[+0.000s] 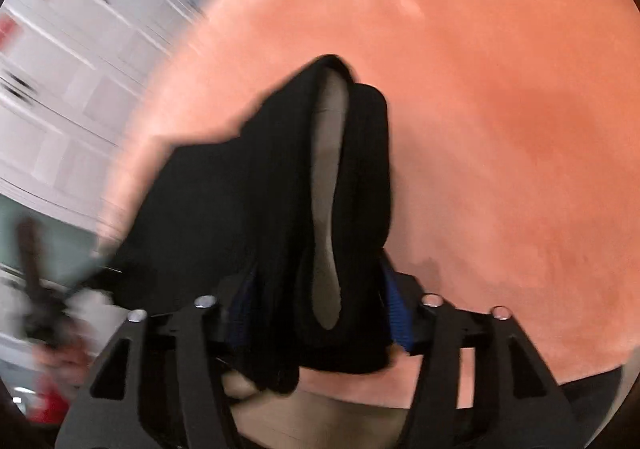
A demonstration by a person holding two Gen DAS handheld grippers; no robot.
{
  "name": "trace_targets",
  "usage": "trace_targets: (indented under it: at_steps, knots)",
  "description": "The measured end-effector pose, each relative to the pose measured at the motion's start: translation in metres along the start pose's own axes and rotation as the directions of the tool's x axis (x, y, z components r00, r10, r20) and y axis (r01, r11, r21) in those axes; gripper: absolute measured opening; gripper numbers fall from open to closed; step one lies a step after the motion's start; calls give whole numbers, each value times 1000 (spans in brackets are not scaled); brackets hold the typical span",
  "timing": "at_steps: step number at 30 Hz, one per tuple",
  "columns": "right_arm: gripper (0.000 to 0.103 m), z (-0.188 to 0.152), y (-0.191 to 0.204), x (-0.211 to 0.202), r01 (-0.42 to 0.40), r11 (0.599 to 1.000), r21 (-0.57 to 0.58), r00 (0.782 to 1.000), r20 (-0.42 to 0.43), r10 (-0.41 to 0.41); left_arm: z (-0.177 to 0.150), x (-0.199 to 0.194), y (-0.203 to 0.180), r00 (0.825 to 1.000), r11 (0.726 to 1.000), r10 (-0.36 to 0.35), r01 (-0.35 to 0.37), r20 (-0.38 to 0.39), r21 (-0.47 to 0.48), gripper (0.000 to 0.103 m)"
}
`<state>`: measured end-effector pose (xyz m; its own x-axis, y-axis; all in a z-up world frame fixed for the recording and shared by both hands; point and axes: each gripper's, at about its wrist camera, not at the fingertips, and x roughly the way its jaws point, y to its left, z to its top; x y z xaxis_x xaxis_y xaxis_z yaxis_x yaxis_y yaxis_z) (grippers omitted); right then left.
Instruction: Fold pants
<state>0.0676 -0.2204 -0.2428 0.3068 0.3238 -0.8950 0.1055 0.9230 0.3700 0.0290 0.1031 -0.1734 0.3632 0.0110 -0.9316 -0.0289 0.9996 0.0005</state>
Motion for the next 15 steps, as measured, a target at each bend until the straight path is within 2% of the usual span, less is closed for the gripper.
trace_targets:
  at_steps: [1, 2, 3, 4, 5, 7, 8, 10, 12, 13, 14, 15]
  knots:
    - [63, -4, -7, -13, -54, 996, 72, 998, 45, 51, -2, -12, -2, 999, 1000, 17, -18, 46, 12, 44]
    - [60, -7, -8, -27, -56, 993, 103, 996, 81, 48, -2, -28, -5, 993, 999, 42, -45, 108, 24, 45]
    - [57, -8, -3, -46, -6, 996, 89, 989, 146, -7, 0, -43, -9, 985, 997, 62, -69, 164, 36, 51]
    - [47, -8, 6, -61, 23, 999, 49, 980, 195, -32, 7, -59, -17, 970, 994, 77, -92, 232, 53, 54]
    - [28, -6, 16, -72, 31, 1000, 3, 975, 222, -31, 13, -70, -24, 954, 992, 89, -110, 286, 61, 59]
    - [2, 5, 46, -86, 24, 995, -93, 971, 239, -1, 29, -75, -43, 936, 986, 99, -137, 338, 90, 62]
    - [1, 12, 59, -85, 19, 990, -142, 970, 244, 17, 39, -66, -56, 931, 979, 123, -169, 343, 110, 65]
    - [0, 35, 89, -62, 85, 966, -245, 969, 247, -23, 53, -33, -73, 937, 967, 166, -216, 309, 137, 67]
    - [0, 56, 88, -10, 177, 942, -285, 975, 179, -129, 61, 26, -83, 962, 953, 216, -245, 170, 178, 66]
    - [0, 66, 75, 20, 217, 940, -261, 974, 116, -193, 64, 39, -80, 967, 957, 207, -231, 145, 175, 66]
    - [0, 74, 61, 33, 197, 959, -203, 980, 73, -186, 61, 42, -78, 970, 961, 192, -216, 147, 171, 66]
    - [0, 77, 59, 19, 170, 974, -150, 983, 99, -157, 59, 38, -80, 962, 956, 210, -240, 175, 172, 67]
